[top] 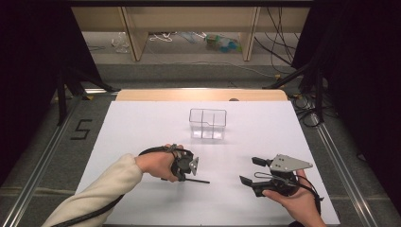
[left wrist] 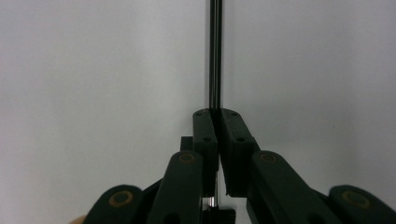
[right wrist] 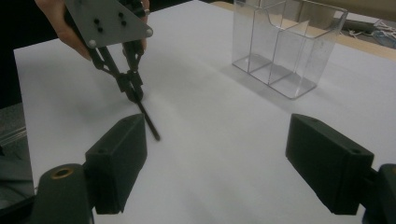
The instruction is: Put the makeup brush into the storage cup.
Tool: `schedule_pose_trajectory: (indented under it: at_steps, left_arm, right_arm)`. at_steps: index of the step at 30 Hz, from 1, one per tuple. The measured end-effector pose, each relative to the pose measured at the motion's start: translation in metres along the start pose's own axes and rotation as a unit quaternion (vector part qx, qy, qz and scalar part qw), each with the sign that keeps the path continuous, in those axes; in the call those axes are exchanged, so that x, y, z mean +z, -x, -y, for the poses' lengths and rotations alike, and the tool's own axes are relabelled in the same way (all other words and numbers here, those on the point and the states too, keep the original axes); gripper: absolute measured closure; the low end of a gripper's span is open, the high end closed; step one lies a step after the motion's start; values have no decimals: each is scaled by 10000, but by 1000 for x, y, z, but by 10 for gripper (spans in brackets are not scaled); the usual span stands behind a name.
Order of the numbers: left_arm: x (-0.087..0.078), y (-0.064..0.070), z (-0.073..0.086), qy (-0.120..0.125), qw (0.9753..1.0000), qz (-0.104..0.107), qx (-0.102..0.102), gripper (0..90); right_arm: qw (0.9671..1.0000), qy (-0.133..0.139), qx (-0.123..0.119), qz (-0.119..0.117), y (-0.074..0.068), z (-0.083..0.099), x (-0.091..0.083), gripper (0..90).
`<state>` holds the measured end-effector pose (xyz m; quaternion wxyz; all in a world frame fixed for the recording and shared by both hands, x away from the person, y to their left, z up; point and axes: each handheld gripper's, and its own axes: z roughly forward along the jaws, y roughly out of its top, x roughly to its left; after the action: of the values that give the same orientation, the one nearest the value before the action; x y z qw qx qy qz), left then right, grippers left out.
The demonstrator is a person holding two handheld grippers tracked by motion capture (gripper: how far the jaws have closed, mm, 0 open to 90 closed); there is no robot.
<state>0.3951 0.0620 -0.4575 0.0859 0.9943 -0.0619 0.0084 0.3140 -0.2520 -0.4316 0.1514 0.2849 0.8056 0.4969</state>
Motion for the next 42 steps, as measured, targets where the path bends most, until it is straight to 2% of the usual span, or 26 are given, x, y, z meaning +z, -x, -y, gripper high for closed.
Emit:
schedule_pose_trajectory:
  at_steps: [2,3,4,6,7,8,12,13,14,15,16,19,20,21,22,28,32,42]
  left_arm:
    - [-1,0,1,12,10000,-18,-1,855]
    - [-1,2,2,202,9996,15,-188,855]
    - [-3,1,2,110,9999,9,-86,855]
    - [-4,0,3,72,10000,-29,-22,854]
    - [-5,1,3,104,9999,-30,-31,854]
    - [-5,3,4,254,9995,2,-173,854]
    - [-11,6,4,359,9993,-37,-139,854]
    - [-14,5,4,258,9996,-67,-10,854]
    - [-14,8,4,415,9990,-34,-169,854]
    - [-17,7,3,339,9994,-58,-50,854]
    - [-17,10,3,454,9988,-23,-165,854]
    - [-19,13,2,474,9988,-23,-108,854]
    - [-22,12,1,359,9993,-34,23,854]
    - [-21,15,1,502,9987,-2,-116,854]
    - [-22,15,1,506,9987,-9,-101,855]
    - [-31,22,1,577,9982,-30,-145,854]
    - [-36,25,1,568,9984,-53,-52,854]
    - [-42,29,-7,692,9976,24,-80,854]
  right_arm:
    - [10000,-3,1,-3,0,0,0,219]
    - [10000,-7,11,-21,-1,0,0,221]
    - [10000,63,-5,-52,0,0,2,225]
    - [10000,52,0,-77,-1,0,2,228]
    - [9999,36,-35,-96,-1,0,3,234]
    - [9999,13,-44,-141,-1,0,3,235]
    - [9997,11,-146,-176,-2,0,6,237]
    - [9996,-38,-168,-208,-3,0,7,237]
    - [9996,-38,-168,-208,-3,0,7,237]
    - [9995,-66,-202,-252,-4,0,9,237]
    - [9995,-66,-202,-252,-4,0,9,237]
    - [9989,-108,-293,-354,-6,-1,13,237]
    - [9989,-108,-293,-354,-6,-1,13,237]
    - [9986,-122,-339,-374,-7,-2,14,239]
    - [9986,-131,-346,-386,-8,-2,15,242]
    - [9969,-228,-505,-561,-13,-3,24,250]
    - [9958,-268,-572,-664,-16,-5,31,253]
    - [9916,-326,-788,-972,-28,-11,51,277]
